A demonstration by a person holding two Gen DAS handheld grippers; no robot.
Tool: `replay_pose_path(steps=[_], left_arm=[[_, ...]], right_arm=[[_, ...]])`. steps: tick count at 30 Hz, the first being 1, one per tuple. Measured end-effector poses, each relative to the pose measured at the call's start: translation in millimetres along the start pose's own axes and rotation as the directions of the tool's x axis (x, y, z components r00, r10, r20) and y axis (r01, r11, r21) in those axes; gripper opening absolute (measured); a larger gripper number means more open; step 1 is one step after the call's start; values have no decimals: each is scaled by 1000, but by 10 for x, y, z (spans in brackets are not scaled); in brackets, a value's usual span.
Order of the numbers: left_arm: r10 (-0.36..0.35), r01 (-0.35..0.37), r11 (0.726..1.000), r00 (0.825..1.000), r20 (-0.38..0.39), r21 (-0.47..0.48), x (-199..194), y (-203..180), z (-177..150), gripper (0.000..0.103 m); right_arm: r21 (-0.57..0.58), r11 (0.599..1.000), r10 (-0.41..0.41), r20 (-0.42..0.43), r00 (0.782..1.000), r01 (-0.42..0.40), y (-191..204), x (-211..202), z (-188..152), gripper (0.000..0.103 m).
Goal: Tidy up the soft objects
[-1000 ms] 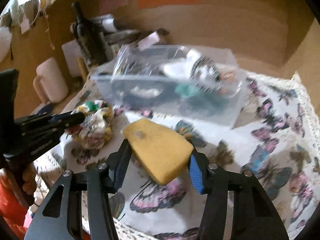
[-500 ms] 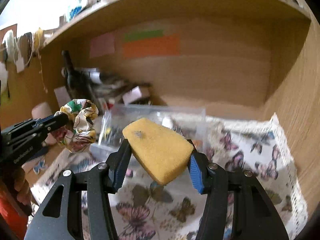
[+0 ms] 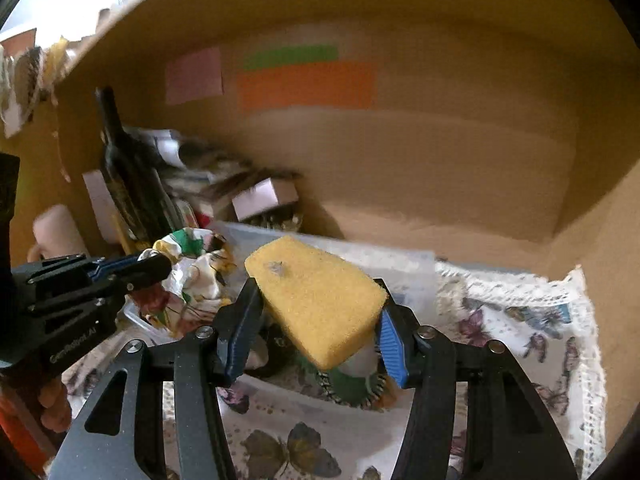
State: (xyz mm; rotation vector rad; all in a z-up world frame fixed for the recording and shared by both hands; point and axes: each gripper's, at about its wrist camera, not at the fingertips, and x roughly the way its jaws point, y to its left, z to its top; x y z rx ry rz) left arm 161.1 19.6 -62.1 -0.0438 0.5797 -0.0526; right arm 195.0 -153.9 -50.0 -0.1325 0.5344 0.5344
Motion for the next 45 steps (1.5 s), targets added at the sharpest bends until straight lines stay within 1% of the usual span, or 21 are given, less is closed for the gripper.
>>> replay_pose_path(steps=[4,7,9,10,11,12,13,14,15,20,23,26,28,30,33,35,37,38,39,41,45], left_arm=[[-14,13,1000,998,-68,-6,225,27,-83,8],[12,-11,1000,996,-86,11,305,11,-125,8],[26,-24,999,996,-91,21,321,-8,-140,10],[30,-28,999,995,-91,26,318,-19,-144,11],[32,-29,999,996,-89,33,304,-31,-144,13],[32,-29,999,996,-86,35,293,-30,-138,19],[31,-28,999,996,-84,34,271,-32,-137,22],[21,-19,999,996,-84,28,244,-28,-129,31],[11,-10,1000,996,-83,18,208,-18,-120,38],[16,-15,1000,999,-38,16,-45,-20,-59,42],[19,-20,1000,1000,13,22,-254,-39,-10,53],[15,-17,999,997,79,28,-498,-72,44,54],[8,-12,1000,993,121,29,-667,-99,73,57],[11,-17,999,986,168,34,-827,-136,94,66],[8,-17,999,974,226,38,-1041,-178,100,77],[-3,-8,999,968,250,40,-1154,-199,101,82],[-5,-5,999,962,275,39,-1269,-218,91,89],[-6,-5,999,958,288,37,-1323,-224,82,95],[-5,-6,999,954,299,35,-1374,-228,71,100],[-8,-3,999,947,321,33,-1452,-236,41,102],[-28,16,999,946,324,40,-1564,-282,-21,103]], right_arm=[[-6,1000,3,-68,998,-4,23,257,-79,50],[-19,1000,4,-104,995,-6,40,395,-133,53],[-54,998,-39,-110,993,33,79,450,-151,55],[-75,996,-58,-112,992,50,109,459,-163,59],[-84,995,-59,-115,992,49,130,457,-174,63],[-84,996,-52,-119,992,42,136,449,-179,72],[-81,996,-44,-119,992,35,128,437,-180,76],[-77,997,-39,-115,993,30,125,416,-176,76],[-75,997,-37,-106,994,30,126,386,-166,76],[-58,997,-44,-44,998,42,94,131,-72,76],[-49,998,-42,3,999,42,77,-107,-15,78],[-48,998,-44,66,997,47,90,-389,30,81],[-41,998,-51,117,992,56,102,-607,55,82],[-34,998,-41,157,987,47,118,-780,84,83],[-28,999,-29,220,975,36,159,-1051,115,86],[-28,999,-23,259,966,31,193,-1213,129,88],[-28,999,-20,291,957,29,228,-1338,138,94],[-29,999,-18,302,953,28,236,-1384,134,97],[-29,999,-18,312,950,28,248,-1422,125,102],[-26,999,-20,326,945,30,273,-1475,108,103],[-26,999,-13,324,946,22,316,-1500,64,103]])
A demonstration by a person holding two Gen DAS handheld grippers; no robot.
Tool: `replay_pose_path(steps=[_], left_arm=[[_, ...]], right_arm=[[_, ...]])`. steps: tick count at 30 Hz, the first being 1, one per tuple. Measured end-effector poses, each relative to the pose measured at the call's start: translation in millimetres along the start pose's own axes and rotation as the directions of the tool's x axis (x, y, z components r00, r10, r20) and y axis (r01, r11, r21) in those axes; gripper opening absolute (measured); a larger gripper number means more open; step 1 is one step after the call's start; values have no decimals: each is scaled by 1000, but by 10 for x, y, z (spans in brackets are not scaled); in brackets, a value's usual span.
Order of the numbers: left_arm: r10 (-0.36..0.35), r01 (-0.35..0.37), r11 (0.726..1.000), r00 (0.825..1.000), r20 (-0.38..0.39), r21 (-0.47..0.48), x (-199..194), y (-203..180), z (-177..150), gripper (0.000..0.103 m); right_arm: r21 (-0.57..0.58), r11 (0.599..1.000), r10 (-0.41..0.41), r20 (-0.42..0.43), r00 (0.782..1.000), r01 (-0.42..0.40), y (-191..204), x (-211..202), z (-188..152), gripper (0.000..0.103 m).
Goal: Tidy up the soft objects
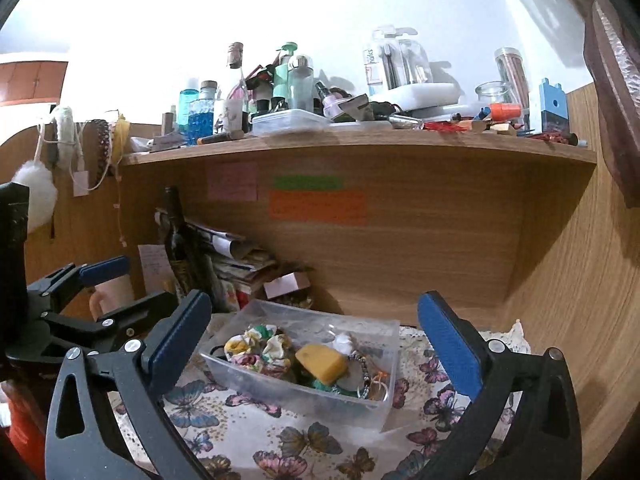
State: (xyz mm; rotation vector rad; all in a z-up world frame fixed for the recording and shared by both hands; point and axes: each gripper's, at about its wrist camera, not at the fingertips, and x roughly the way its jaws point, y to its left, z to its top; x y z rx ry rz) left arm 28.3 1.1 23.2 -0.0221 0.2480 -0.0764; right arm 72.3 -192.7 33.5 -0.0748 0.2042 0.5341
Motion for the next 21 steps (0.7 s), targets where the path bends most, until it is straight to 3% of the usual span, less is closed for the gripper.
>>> replay_pose_path(steps=[21], left_arm=[[-8,8,1000,1000,-2,-19,-63,-4,-75,103]], right_arm=[[8,1000,-5,-7,1000,5,47,-109,-96,103]])
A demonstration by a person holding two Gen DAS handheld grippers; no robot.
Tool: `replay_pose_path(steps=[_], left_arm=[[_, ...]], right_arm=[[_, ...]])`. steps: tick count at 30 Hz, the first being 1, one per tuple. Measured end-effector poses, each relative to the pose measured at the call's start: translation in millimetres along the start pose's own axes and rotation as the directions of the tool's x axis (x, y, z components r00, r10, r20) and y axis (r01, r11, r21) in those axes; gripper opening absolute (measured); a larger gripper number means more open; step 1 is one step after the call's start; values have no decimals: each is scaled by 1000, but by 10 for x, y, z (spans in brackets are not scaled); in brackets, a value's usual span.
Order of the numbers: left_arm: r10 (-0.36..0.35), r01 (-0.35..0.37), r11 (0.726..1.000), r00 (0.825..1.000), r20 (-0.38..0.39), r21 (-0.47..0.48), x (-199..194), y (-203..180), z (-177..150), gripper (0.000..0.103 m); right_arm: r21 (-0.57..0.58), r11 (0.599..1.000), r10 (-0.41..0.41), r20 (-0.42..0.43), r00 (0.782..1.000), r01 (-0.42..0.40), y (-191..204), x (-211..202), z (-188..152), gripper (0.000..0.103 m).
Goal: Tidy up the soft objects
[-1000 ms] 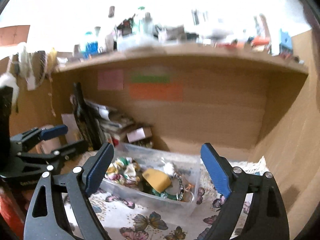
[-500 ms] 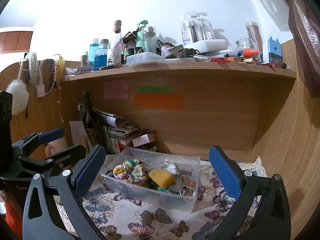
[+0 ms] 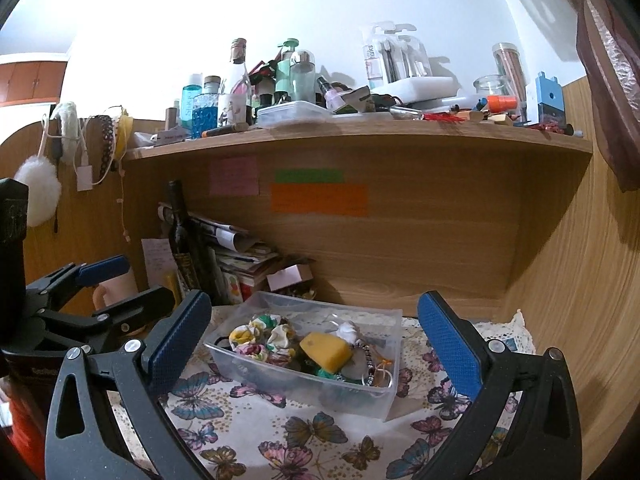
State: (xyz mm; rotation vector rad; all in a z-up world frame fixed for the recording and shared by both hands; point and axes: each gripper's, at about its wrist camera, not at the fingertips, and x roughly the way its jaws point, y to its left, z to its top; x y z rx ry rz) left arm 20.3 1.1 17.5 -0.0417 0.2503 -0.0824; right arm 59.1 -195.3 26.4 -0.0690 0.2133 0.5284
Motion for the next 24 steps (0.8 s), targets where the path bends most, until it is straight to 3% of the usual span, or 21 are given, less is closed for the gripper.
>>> replay_pose_path(steps=[24], left_arm=[[0,0,1000,1000,-5,-3,52,10,-18,103]], right_arm=[[2,1000,-2,-2,1000,2,-20,19,-12,103]])
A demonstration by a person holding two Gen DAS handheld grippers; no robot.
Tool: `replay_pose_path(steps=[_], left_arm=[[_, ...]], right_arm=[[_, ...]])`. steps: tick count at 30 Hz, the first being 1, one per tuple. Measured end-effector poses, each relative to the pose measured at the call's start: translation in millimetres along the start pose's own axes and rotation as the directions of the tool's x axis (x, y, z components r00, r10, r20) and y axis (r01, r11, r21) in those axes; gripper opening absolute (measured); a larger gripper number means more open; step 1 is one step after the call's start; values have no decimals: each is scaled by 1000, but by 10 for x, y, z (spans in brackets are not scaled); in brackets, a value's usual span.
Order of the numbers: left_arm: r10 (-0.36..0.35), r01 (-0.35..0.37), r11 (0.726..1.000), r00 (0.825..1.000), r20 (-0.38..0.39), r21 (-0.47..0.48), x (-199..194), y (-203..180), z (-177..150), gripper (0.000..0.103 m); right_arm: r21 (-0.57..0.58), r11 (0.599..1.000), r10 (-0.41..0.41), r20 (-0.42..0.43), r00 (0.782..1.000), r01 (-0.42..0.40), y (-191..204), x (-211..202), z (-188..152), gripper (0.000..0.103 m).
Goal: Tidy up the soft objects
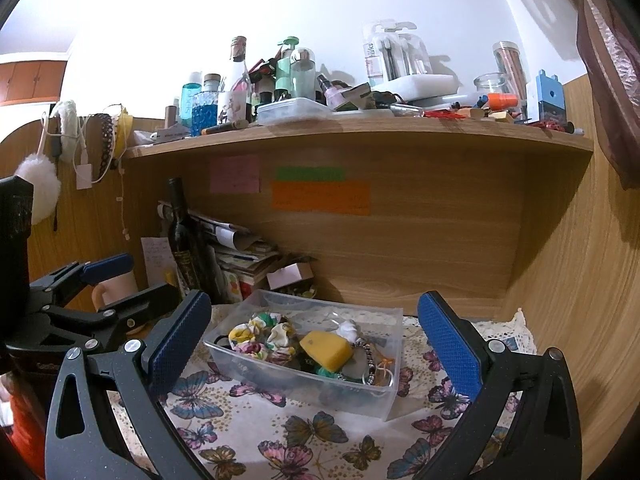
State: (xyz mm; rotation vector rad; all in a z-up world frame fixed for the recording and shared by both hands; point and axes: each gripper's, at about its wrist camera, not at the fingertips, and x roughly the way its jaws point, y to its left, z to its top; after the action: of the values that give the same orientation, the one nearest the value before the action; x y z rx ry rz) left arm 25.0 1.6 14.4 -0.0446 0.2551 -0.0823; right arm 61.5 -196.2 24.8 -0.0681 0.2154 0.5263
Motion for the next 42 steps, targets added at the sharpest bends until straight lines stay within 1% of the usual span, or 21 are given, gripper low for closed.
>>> replay_pose_path(steps=[11,22,28,33,42], left_arm=[[0,0,1000,1000,5,9,0,1,-9,103],[-26,26,1000,1000,7,12,-23,18,1,103],[-23,22,999,999,28,28,-65,-14,-2,103],[-35,35,999,999,15,18,-57,-2,-3,103],[-36,36,999,999,0,3,-20,29,-12,103]], right_arm=[[3,1000,-6,-5,1000,6,-2,-4,-9,103],[4,1000,-6,-7,1000,6,4,-4,-19,103],[5,1000,-6,-7,1000,6,5,-1,-21,103],[5,1000,-5,-9,1000,5,0,4,-21,103],[14,1000,-1,-19,1000,1,26,26,-44,103]])
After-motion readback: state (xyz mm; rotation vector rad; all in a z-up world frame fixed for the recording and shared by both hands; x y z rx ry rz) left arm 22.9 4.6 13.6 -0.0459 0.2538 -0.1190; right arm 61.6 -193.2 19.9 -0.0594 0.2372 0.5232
